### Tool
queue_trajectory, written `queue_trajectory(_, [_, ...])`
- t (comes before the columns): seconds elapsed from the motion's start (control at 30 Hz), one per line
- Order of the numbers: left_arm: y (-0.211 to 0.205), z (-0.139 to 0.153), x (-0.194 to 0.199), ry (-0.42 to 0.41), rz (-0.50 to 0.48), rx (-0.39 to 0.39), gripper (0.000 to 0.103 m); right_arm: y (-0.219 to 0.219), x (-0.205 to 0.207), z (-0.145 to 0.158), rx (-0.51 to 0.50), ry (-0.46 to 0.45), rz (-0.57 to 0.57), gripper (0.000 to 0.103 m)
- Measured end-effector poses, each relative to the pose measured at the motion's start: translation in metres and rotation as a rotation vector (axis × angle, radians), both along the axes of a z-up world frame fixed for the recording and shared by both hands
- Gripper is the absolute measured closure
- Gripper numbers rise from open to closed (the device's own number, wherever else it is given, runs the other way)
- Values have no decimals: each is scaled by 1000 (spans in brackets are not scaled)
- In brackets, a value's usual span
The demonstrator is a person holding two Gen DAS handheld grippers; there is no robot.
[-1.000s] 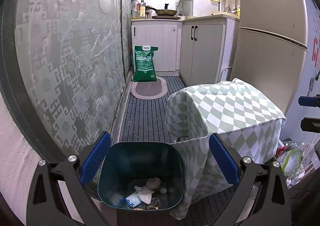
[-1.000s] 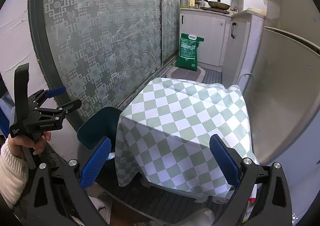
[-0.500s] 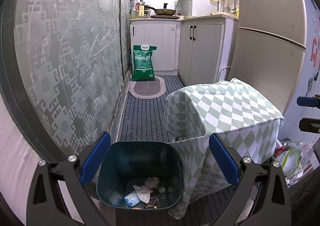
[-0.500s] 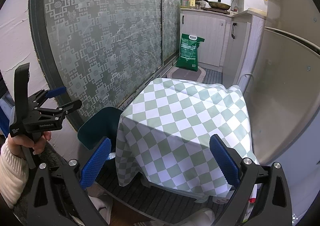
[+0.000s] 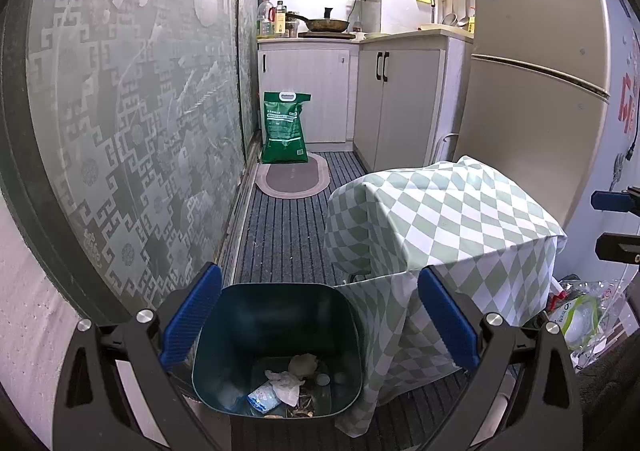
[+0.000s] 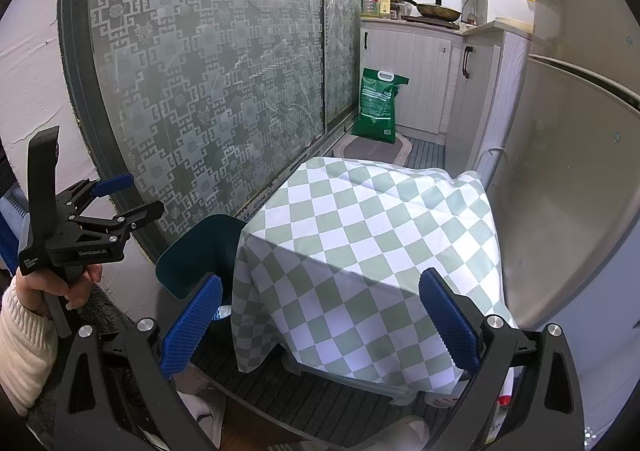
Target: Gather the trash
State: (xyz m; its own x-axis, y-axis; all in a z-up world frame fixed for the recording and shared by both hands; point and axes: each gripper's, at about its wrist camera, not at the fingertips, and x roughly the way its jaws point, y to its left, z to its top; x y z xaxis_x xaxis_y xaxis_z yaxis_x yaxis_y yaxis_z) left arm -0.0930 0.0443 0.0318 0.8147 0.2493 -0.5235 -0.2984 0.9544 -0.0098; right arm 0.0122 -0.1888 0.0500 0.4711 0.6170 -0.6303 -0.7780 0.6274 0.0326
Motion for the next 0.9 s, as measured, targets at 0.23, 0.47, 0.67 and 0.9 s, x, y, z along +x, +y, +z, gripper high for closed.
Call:
queue_trajectory(0.23, [-1,1,0,0,-1,2,3,0,0,0,0,1,0,3])
queue_trajectory(0.47, [0,1,-1,1,-2,0,3,0,0,0,1,0,0,3])
queue_trajectory(0.67, [0,1,0,1,-3,-1,3,0,0,0,0,-1,0,3])
queue_trajectory(0.9, [-1,0,0,5,-3,-1,3,0,0,0,0,-1,1,3])
